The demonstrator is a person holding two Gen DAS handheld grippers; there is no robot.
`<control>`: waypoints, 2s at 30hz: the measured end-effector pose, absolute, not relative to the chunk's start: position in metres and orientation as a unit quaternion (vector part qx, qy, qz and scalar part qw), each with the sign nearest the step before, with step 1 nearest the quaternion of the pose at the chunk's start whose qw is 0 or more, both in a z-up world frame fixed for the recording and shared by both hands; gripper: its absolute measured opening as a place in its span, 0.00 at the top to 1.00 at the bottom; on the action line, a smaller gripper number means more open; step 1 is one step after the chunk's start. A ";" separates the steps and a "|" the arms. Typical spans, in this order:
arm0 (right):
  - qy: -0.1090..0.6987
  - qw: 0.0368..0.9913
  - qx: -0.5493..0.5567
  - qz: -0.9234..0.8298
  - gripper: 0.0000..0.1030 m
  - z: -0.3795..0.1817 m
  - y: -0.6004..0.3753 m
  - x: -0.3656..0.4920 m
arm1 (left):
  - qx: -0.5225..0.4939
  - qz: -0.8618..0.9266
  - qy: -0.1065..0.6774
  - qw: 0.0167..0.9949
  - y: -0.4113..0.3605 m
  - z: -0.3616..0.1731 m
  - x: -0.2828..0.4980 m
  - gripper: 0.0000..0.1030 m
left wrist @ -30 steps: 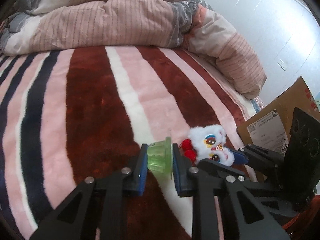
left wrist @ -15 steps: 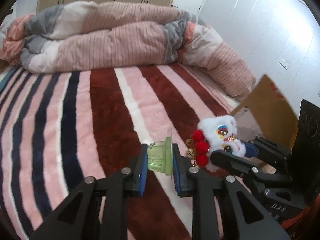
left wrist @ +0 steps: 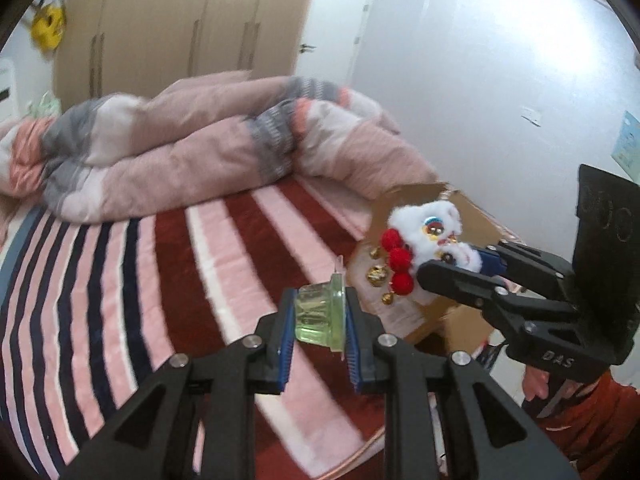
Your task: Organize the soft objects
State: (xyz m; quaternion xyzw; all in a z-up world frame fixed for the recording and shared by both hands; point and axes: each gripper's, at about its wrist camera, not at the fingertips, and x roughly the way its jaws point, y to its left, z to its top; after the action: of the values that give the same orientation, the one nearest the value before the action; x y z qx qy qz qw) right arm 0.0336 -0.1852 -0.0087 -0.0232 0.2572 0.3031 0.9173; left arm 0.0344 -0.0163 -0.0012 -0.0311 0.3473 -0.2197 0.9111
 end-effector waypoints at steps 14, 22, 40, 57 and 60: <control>0.286 0.930 -0.048 0.225 0.74 -0.015 -0.304 0.061 | 0.039 -0.298 0.351 0.887 -0.169 0.023 0.070 0.81; 0.320 0.917 -0.063 0.229 0.75 -0.043 -0.323 0.089 | 0.062 -0.295 0.388 0.871 -0.209 -0.001 0.108 0.81; 0.324 0.908 -0.068 0.256 0.61 -0.047 -0.321 0.097 | 0.048 -0.255 0.362 0.896 -0.191 0.001 0.117 0.17; 0.148 0.928 -0.037 0.340 0.00 0.010 -0.313 0.046 | -0.008 -0.040 0.212 0.976 -0.099 0.043 0.024 0.00; 0.130 0.927 -0.034 0.350 0.00 0.015 -0.308 0.036 | -0.014 -0.020 0.203 0.979 -0.086 0.039 0.008 0.00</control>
State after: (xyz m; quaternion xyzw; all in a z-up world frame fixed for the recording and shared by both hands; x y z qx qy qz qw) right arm 0.0360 -0.3083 0.0147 -0.0341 0.1299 0.3500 0.9271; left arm 0.0076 -0.0857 0.0394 -0.0138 0.2034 -0.0202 0.9788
